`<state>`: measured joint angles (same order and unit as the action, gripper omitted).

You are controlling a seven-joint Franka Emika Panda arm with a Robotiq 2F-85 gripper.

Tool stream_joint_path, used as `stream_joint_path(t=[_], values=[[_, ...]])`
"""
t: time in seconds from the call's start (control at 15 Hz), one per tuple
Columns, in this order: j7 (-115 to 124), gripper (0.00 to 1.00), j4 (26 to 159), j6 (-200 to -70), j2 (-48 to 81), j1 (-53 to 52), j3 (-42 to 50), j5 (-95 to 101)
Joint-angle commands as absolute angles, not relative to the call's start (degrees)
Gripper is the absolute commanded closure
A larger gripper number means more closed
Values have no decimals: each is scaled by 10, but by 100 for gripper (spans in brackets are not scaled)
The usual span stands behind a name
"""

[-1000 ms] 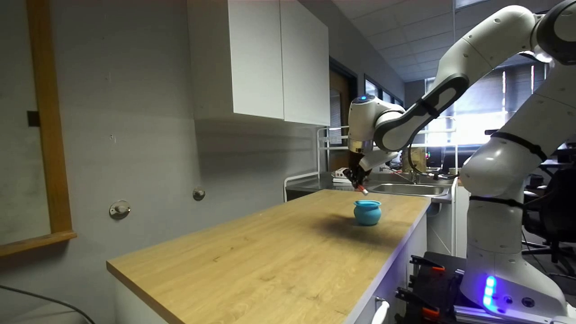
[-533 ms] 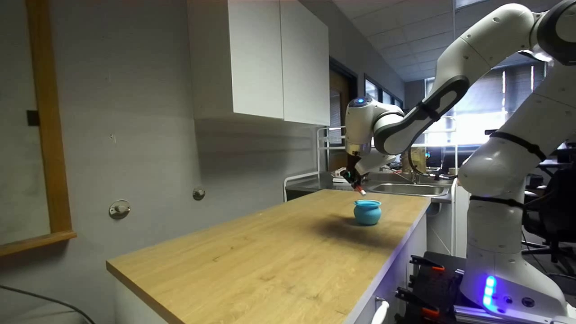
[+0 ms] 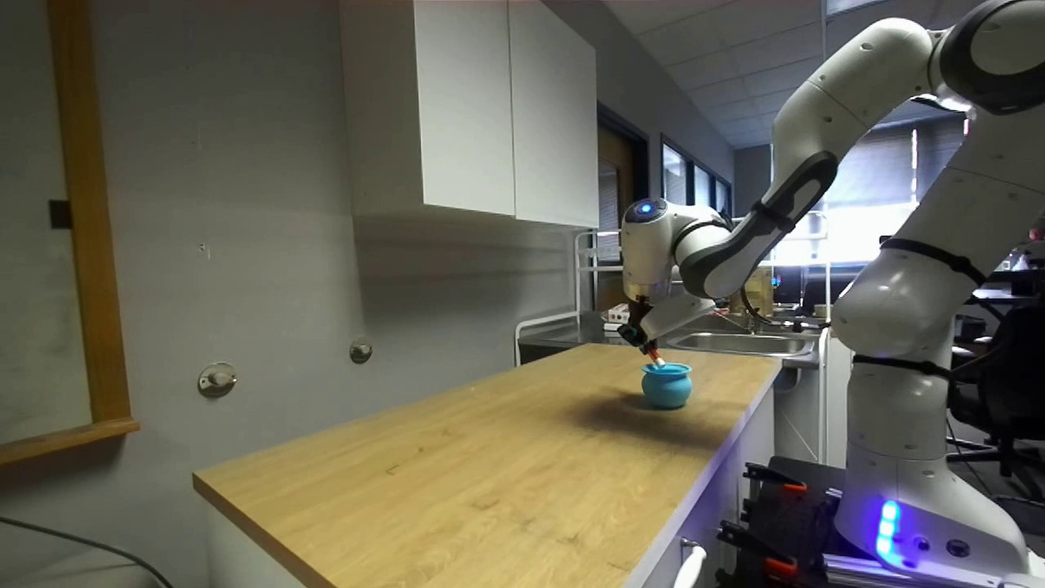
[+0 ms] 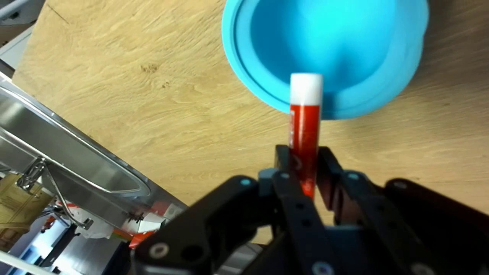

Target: Take the marker and put it in the blue bowl

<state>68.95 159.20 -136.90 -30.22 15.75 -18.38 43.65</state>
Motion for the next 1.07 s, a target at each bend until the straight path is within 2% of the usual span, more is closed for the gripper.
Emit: stream_joint_path(t=[0.0,0.53,0.6,0.67,0.73,1.0], values=[[747,95,1590,-1365,-267,139,-167,485],[805,95,1590,-1337,-259,95,-133,528],[807,55,1590,-1331,-260,90,-130,529],[810,55,1590,-1324,-262,84,-128,531],[811,50,1590,-1317,-263,79,-125,532],[820,19,1589,-1295,-266,61,-120,539]])
